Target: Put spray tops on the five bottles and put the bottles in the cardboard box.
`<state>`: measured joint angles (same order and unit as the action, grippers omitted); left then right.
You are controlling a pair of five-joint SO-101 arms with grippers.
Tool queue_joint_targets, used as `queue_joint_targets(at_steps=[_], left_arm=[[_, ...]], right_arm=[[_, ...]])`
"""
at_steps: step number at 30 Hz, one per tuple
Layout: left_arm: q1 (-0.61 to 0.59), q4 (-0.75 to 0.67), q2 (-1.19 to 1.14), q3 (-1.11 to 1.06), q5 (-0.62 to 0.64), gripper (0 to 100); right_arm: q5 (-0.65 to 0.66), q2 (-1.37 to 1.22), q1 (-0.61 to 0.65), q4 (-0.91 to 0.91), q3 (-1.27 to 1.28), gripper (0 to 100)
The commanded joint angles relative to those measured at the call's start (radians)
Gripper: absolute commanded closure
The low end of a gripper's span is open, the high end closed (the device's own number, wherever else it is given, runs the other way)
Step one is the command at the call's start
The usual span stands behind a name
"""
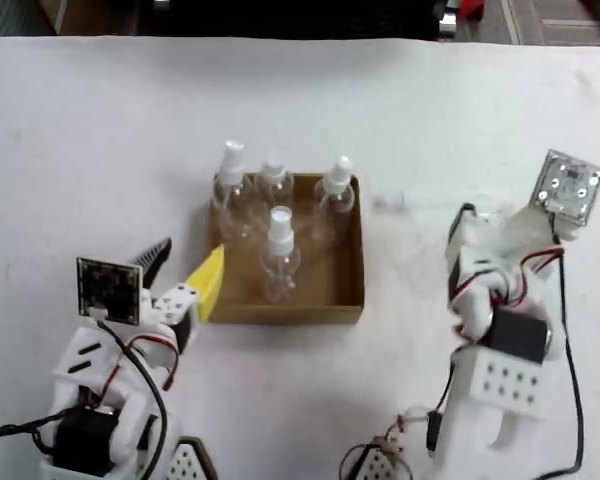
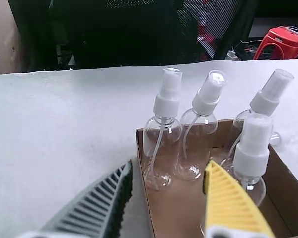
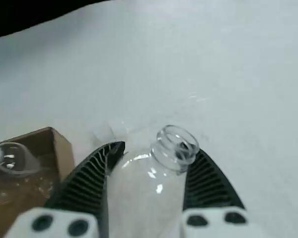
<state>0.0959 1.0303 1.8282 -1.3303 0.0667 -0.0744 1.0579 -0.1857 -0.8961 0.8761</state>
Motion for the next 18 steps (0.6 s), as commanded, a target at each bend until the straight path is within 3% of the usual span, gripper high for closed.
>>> queue_joint_targets(at_steps=[1, 7, 13, 18], left_arm=[[-0.013, 0.003, 0.002, 0.066, -0.012, 78], [-0.038, 0.005, 0.002, 0.066, -0.011, 78], [-0.051, -0.002, 0.002, 0.066, -0.008, 78], [-0.051, -0.003, 0.002, 0.063, -0.008, 78]], right_arm=[[0.018, 0.125, 0.134, -0.005, -0.018, 98.1], [0.094, 0.315, 0.352, 0.182, 0.213, 98.1], [0.143, 0.521, 0.432, 0.444, 0.477, 98.2], [0.204, 0.638, 0.515, 0.490, 0.608, 98.2]])
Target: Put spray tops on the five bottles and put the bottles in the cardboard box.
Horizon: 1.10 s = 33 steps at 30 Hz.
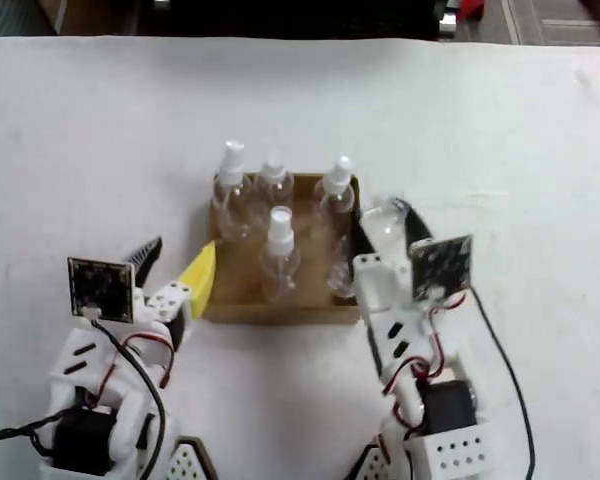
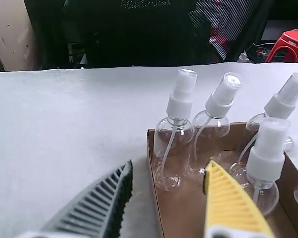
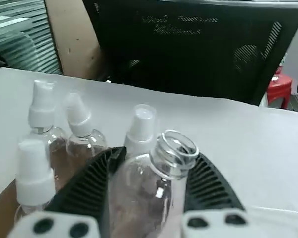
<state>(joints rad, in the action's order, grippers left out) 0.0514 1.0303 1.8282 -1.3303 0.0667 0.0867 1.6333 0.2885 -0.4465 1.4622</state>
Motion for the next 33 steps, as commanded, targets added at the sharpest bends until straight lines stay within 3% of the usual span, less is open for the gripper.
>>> queue_joint_targets(at_steps=[1, 8, 13, 17, 33], left_arm=[[-0.005, -0.003, 0.002, 0.063, -0.008, 78], [-0.004, -0.003, 0.002, 0.064, -0.009, 78], [-0.004, -0.003, 0.002, 0.063, -0.009, 78], [-0.004, -0.003, 0.002, 0.061, -0.011, 78], [-0.004, -0.003, 0.002, 0.060, -0.011, 78]], right_arm=[[0.054, 0.077, 0.053, 0.041, 0.031, 98.2], [0.075, 0.114, 0.108, 0.047, 0.083, 98.2], [0.087, 0.113, 0.105, 0.179, 0.157, 98.1], [0.203, 0.110, 0.124, 0.268, 0.233, 98.1], [0.227, 0.111, 0.154, 0.157, 0.230, 98.0]])
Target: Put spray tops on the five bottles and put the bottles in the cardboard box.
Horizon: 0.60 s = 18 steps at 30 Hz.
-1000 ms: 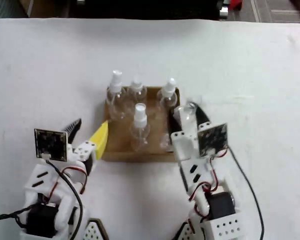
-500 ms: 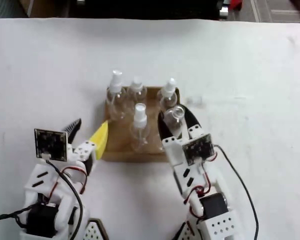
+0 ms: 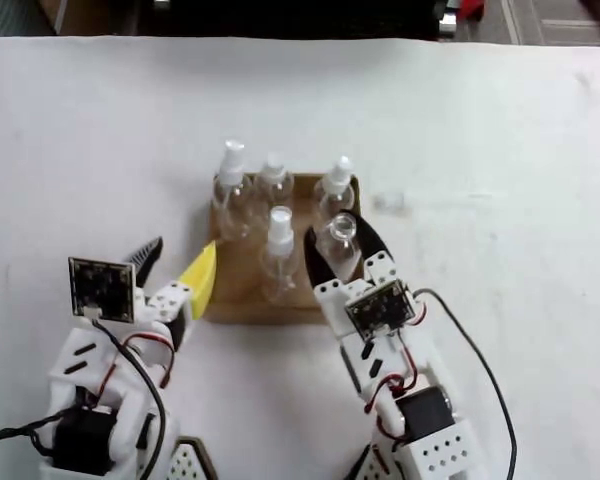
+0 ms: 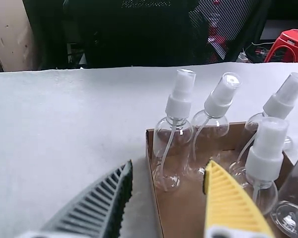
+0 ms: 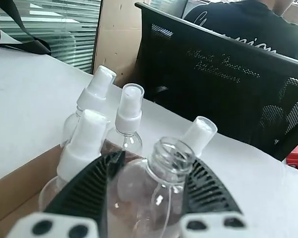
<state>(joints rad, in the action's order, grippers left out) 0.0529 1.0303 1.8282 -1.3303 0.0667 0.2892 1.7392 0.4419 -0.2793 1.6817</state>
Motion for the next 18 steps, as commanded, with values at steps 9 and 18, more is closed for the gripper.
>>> queue_joint_targets(at_steps=[9, 18], left_arm=[[-0.005, -0.003, 0.002, 0.060, -0.011, 78], [-0.005, -0.003, 0.002, 0.060, -0.011, 78]], right_arm=[[0.109, 0.004, 0.001, -0.045, 0.011, 98.0], [0.107, 0.004, 0.001, -0.048, 0.011, 98.0]])
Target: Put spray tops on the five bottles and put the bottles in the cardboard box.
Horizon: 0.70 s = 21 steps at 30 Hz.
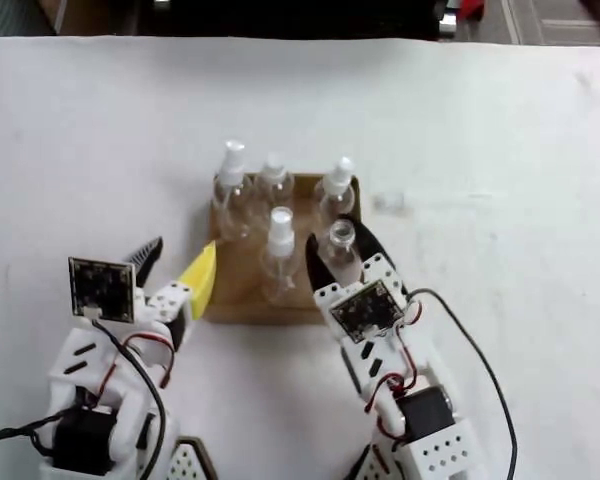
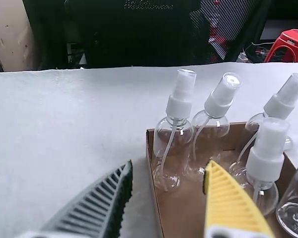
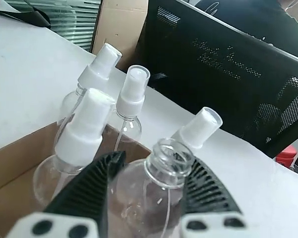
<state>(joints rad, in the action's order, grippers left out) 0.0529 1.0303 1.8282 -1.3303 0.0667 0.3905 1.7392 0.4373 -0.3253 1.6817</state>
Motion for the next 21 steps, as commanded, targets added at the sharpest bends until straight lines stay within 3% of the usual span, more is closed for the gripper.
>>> queue_joint_targets(at_steps=[1, 5, 10, 16, 21], left_arm=[[-0.005, -0.003, 0.002, 0.060, -0.011, 78], [-0.005, -0.003, 0.002, 0.060, -0.011, 78], [-0.005, -0.003, 0.002, 0.060, -0.011, 78], [-0.005, -0.003, 0.002, 0.060, -0.011, 78], [-0.005, -0.003, 0.002, 0.060, -0.011, 78]], right_arm=[[0.005, 0.004, 0.005, -0.002, 0.011, 98.0], [0.005, 0.002, 0.005, -0.004, 0.011, 97.5], [0.005, 0.004, 0.012, -0.064, 0.011, 81.7], [0.012, 0.004, 0.012, -0.065, 0.011, 90.3], [0.006, 0.004, 0.013, -0.076, 0.011, 83.9]])
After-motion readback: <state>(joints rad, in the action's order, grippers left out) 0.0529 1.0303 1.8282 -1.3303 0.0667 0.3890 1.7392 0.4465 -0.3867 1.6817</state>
